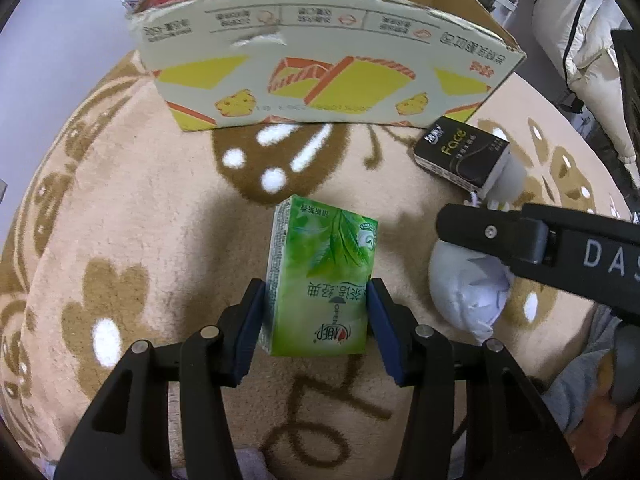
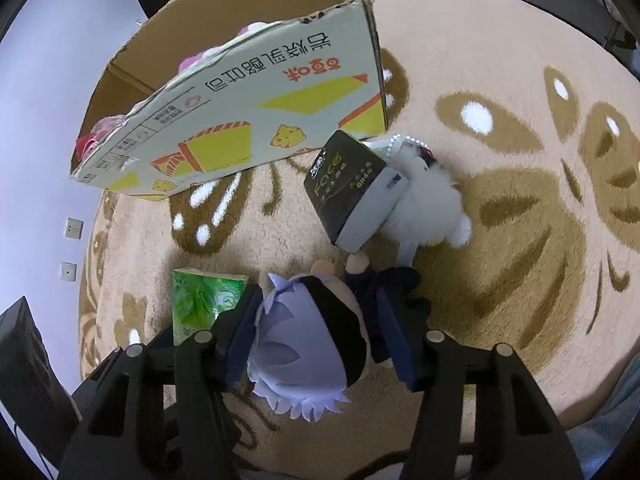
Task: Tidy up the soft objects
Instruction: 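Lift the plush doll and green tissue pack and carry them over the box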
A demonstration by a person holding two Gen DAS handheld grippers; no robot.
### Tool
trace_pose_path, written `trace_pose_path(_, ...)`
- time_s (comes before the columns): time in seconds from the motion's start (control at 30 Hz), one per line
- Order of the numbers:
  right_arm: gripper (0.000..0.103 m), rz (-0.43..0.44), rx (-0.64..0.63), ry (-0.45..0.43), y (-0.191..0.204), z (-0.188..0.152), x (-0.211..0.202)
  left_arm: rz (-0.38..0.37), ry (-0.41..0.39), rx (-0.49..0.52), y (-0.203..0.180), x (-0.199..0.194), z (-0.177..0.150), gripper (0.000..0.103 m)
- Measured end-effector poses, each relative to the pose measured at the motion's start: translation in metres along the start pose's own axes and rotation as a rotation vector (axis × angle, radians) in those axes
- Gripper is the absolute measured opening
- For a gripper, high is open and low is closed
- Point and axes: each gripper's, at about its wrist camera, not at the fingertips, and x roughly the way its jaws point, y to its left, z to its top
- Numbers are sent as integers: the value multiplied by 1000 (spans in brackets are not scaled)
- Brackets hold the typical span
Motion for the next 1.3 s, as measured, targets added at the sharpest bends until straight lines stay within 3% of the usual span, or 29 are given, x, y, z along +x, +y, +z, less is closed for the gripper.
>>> trace_pose_path(0.13, 62, 38, 49, -13, -9, 1, -7, 11, 17, -22, 5, 2, 1, 50)
trace_pose_path(0.47, 62, 119, 19, -87, 2, 2, -29, 50, -70, -28, 12, -23, -4, 49)
trace_pose_path(0.97, 62, 194, -44, -380, 21, 6, -99, 155, -327, -26, 13, -90, 6, 49)
trace_pose_path(1.3, 62, 200, -100, -486, 38, 32, -121, 186, -447, -5, 17, -115, 40, 49)
